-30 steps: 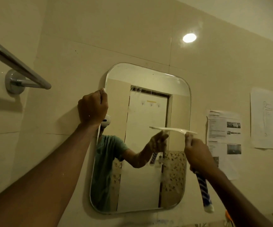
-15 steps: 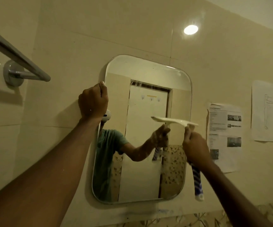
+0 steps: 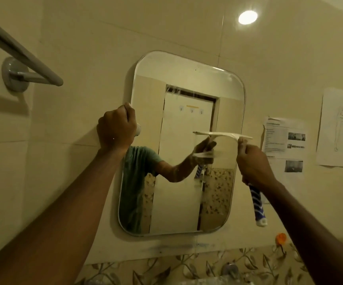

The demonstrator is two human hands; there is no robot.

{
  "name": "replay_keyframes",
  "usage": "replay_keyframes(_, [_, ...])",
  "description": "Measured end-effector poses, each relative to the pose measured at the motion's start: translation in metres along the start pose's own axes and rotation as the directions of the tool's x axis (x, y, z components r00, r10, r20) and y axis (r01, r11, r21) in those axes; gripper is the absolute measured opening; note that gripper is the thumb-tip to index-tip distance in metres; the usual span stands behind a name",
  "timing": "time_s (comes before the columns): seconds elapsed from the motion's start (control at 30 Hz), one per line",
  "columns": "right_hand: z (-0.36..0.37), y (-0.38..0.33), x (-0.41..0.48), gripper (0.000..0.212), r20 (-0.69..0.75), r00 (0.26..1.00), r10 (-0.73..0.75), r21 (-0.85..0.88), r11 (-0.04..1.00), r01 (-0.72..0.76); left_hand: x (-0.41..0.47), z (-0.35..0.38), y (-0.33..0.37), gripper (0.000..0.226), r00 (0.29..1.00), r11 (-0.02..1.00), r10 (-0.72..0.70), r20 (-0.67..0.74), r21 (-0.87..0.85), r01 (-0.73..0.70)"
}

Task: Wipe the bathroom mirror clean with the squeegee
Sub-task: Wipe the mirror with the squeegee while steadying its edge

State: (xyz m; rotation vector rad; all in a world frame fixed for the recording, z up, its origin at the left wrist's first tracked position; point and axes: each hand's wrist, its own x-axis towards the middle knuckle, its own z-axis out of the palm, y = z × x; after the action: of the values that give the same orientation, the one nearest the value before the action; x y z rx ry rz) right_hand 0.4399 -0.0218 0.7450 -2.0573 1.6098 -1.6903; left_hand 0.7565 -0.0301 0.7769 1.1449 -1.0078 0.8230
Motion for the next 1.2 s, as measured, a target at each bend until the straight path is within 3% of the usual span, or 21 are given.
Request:
replay_keyframes(0.3, [0.045,0.061,-0.094,0.05,0.068,0.983,0.172,-0.041,0.985,-0.169,-0.055,-0.011,-0.011,0.048,0.997,0.998,-0.054,0.053,0.039,0.052])
replay_keyframes(0.57, [0.017,0.018,-0.025,0.051,-0.038,0.999,-0.006,-0.005,1.0,0.006,-0.052,-0.013,-0.011,0.051,0.998,0.999,-0.044,0.045,0.018,0.044])
replay_keyframes(0.8, [0.071,0.088,-0.101,0.047,-0.048,0.993,0.111,-0.021,0.993,-0.112,-0.054,-0.017,-0.005,0.053,0.995,0.997,-0.08,0.064,0.021,0.079])
replay_keyframes(0.97, [0.062,0.082,-0.114,0.047,0.036,0.981,0.191,0.005,0.982,-0.191,-0.056,-0.023,-0.003,0.053,0.989,0.993,-0.116,0.092,0.023,0.115])
replay_keyframes(1.2, [0.029,0.057,-0.058,0.047,-0.038,0.996,0.085,0.056,0.995,-0.082,-0.063,-0.027,-0.001,0.052,0.981,0.989,-0.146,0.127,0.03,0.143])
